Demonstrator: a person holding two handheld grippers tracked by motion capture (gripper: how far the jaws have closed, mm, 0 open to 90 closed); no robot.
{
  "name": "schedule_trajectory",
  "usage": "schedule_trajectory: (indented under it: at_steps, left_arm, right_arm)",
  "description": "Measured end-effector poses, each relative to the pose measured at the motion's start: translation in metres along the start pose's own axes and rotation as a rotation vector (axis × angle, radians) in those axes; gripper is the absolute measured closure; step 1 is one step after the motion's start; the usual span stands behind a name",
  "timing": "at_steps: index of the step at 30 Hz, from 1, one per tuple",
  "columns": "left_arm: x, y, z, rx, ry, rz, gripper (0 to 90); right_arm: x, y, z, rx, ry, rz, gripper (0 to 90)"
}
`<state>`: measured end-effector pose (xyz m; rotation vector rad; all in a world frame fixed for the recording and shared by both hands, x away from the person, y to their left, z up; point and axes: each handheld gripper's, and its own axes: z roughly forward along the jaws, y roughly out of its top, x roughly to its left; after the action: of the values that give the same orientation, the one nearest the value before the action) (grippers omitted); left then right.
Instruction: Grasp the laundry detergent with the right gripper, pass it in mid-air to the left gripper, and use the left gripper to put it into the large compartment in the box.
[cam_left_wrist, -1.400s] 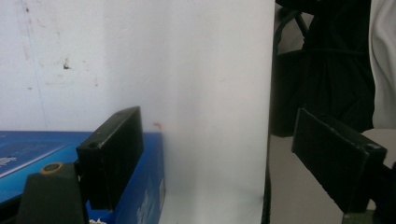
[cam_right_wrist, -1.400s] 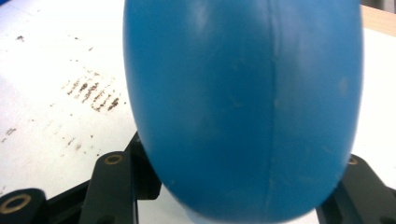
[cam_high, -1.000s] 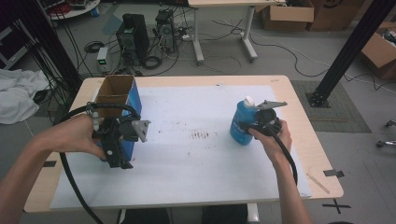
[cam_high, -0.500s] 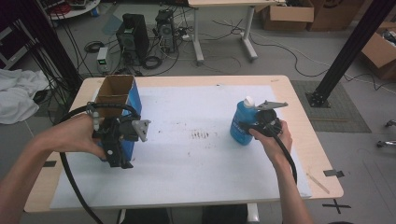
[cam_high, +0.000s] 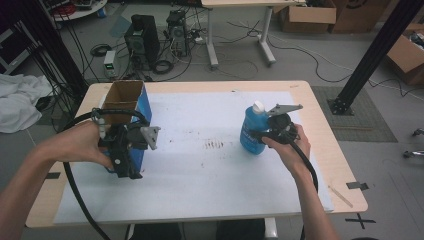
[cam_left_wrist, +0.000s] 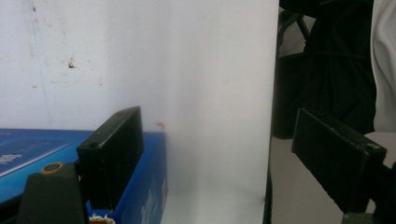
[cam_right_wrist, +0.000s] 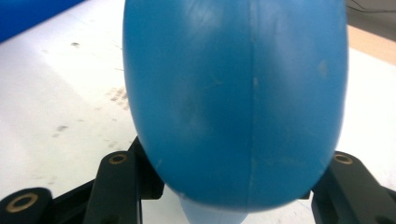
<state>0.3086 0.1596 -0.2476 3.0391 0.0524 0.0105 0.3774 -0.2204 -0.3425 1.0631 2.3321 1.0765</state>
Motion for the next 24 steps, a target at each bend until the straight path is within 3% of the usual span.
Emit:
schedule_trajectory:
  at_steps: [14, 24]
  left_arm:
    - [0.016, 0.007, -0.019, -0.056, 0.013, -0.022, 17.7]
    - [0.03, 0.021, -0.039, -0.094, 0.03, -0.021, 17.6]
  right_arm:
    - [0.034, 0.038, -0.018, 0.031, 0.142, -0.126, 45.8]
    - [0.055, 0.049, -0.016, 0.039, 0.238, -0.186, 45.9]
